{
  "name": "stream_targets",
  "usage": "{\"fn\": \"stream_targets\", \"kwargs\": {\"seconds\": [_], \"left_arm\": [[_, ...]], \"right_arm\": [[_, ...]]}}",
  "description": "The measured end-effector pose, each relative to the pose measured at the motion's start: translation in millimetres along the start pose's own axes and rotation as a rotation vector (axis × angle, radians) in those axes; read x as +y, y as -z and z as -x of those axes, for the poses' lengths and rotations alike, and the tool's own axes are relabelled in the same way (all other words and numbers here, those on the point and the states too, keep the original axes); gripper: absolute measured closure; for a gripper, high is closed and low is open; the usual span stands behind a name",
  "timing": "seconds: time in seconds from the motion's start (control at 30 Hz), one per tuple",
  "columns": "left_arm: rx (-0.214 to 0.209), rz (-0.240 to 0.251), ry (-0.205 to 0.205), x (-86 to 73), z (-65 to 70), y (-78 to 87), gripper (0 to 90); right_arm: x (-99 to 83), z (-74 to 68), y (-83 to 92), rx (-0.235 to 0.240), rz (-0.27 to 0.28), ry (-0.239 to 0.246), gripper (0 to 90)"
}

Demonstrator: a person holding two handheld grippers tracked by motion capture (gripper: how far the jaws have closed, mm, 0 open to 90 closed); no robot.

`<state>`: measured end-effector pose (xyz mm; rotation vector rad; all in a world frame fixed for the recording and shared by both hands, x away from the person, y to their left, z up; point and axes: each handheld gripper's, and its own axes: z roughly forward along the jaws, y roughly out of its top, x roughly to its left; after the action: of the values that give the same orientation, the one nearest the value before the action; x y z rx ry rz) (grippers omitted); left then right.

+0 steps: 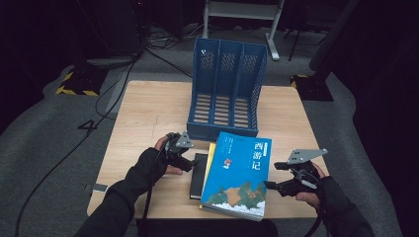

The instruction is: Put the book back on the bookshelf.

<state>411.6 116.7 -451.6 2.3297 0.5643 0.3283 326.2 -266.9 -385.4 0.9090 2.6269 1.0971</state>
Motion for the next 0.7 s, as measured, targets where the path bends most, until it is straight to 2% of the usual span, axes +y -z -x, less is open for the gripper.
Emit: {"fn": "stream_targets", "kwargs": {"seconds": [0.13,0.23,0.33,0.47,0.57,0.7], "left_arm": [[0.004,0.005,-0.003,3.5,-0.3,-2.0,22.0],[0.003,0.007,-0.010,5.2,-0.2,-3.1,22.0],[0.003,0.011,-0.009,6.2,-0.4,-4.1,22.0],[-0.006,0.011,-0.009,7.0,0.6,-6.0,22.0],[-0.009,0.013,-0.012,7.7,1.7,-8.2,22.0],[-0.016,0.016,-0.013,9.6,2.0,-10.0,22.0]], "right_arm": [[2.8,-2.7,-6.3,0.001,-0.035,0.001,20.7],[2.2,-2.1,-13.9,0.020,-0.064,-0.012,18.4],[1.8,1.2,-19.3,0.046,-0.084,-0.049,15.5],[2.1,5.1,-24.8,0.093,-0.090,-0.069,14.0],[1.8,5.4,-24.8,0.096,-0.085,-0.064,14.1],[1.5,3.1,-22.7,0.084,-0.072,-0.034,14.4]]}}
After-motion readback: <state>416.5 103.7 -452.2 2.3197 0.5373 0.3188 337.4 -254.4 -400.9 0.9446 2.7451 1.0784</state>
